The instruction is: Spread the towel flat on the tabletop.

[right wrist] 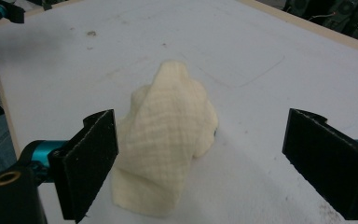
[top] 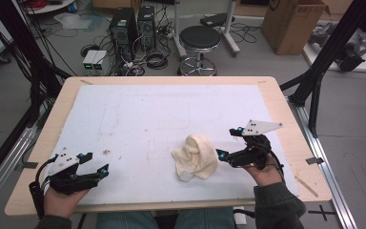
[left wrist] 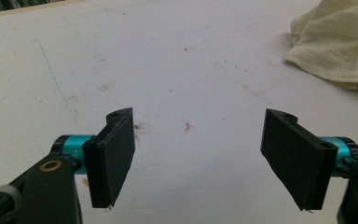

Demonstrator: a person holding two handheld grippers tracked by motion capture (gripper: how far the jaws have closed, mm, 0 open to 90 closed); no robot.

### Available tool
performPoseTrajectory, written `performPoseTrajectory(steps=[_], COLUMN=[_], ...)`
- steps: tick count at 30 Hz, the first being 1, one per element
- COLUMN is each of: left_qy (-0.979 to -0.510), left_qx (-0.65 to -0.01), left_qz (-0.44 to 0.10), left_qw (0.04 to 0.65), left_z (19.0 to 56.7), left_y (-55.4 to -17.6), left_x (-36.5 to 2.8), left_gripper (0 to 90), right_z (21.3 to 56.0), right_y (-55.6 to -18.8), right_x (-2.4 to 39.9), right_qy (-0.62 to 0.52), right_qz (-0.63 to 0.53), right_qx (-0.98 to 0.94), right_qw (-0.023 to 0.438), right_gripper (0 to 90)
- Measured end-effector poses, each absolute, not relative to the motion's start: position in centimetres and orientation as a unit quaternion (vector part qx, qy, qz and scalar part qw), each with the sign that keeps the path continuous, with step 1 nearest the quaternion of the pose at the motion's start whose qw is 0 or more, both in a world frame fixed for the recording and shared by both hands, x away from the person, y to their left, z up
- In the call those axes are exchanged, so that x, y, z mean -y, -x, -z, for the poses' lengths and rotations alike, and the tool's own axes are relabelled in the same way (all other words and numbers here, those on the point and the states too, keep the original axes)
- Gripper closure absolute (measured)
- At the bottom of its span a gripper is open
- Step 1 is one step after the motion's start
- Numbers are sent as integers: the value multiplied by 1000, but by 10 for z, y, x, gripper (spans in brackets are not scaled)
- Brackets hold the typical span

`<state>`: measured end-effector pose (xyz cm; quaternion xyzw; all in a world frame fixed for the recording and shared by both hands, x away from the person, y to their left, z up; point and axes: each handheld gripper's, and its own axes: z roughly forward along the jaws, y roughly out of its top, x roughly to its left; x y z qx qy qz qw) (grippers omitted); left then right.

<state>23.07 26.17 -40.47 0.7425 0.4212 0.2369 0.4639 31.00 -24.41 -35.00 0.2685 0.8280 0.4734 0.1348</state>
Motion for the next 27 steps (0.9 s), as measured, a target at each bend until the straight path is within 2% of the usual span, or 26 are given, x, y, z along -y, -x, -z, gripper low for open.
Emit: performPoseTrajectory(steps=[8, 17, 19, 22, 24, 27], left_qy=[-743, -744, -744, -746, -745, -745], left_qx=[-422, -421, -421, -418, -419, -419], left_qz=[-239, -238, -238, -238, -238, -238], left_qw=[462, 461, 461, 461, 461, 461], left_z=[405, 406, 406, 406, 406, 406], left_y=[-230, -231, -231, -231, -232, -232], left_x=[-263, -261, -261, -261, -261, -261], left_gripper=[265, 266, 266, 266, 266, 266], right_z=[336, 345, 350, 357, 362, 366], right_y=[-321, -333, -335, -337, -339, -340], right_x=[216, 187, 180, 171, 166, 162], right_qy=[-242, -238, -231, -225, -219, -215], right_qz=[-468, -435, -420, -403, -386, -370], right_qx=[-841, -862, -871, -882, -891, -898], right_qw=[121, 108, 106, 99, 95, 102], right_gripper=[97, 100, 145, 151, 199, 217])
